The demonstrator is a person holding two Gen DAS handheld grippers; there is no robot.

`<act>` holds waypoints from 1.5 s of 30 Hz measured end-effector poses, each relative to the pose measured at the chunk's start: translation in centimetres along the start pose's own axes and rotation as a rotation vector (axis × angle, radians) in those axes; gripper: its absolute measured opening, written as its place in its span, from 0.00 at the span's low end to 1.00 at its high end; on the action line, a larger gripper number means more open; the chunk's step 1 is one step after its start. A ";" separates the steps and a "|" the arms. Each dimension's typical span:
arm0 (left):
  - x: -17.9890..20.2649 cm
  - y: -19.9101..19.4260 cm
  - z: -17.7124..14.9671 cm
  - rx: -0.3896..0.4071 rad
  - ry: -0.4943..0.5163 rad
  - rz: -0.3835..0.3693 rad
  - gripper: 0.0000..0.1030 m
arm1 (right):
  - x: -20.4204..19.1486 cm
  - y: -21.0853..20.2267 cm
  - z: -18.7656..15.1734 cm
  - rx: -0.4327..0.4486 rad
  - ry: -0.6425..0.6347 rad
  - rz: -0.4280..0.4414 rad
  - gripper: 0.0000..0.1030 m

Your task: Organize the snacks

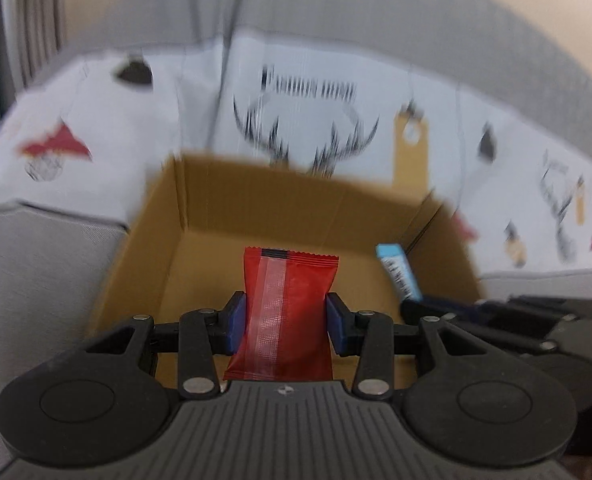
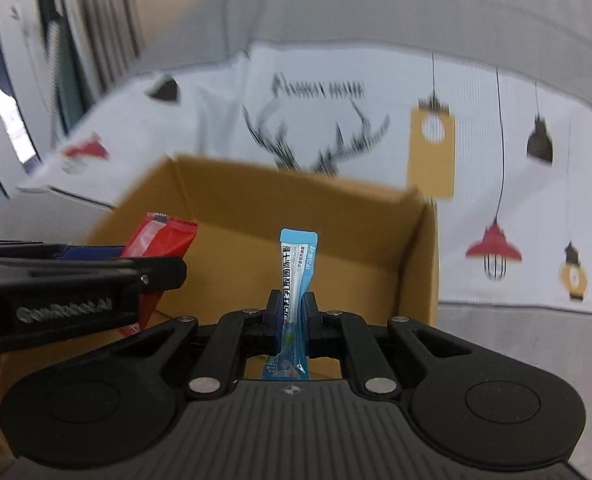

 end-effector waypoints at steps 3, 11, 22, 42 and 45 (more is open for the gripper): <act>-0.8 3.3 -1.2 -0.093 -0.011 0.012 0.45 | 0.4 2.6 -1.1 -0.085 0.013 -0.010 0.10; -1.3 3.9 -3.1 -0.139 0.008 0.039 0.45 | -0.1 4.2 -2.4 -0.164 0.037 0.027 0.16; 0.6 -11.1 -4.3 0.007 -0.043 0.045 0.73 | 0.1 -7.5 -4.0 -0.081 0.139 -0.014 0.50; 9.1 -36.8 -8.8 0.126 -0.048 0.176 1.00 | -4.2 -33.1 -5.7 -0.029 0.175 0.008 0.95; 10.0 -39.8 -9.5 0.149 -0.040 0.168 1.00 | -4.6 -36.7 -6.0 -0.007 0.173 0.009 0.98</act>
Point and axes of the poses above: each gripper's, at about its wrist camera, not at the fingertips, and y roughly the way its jaws point, x to its right, z to its top, the point moved 6 cm from there along y, roughly the way its jaws point, and after that the axes turned 6 degrees about -y, right-handed, at the moved point
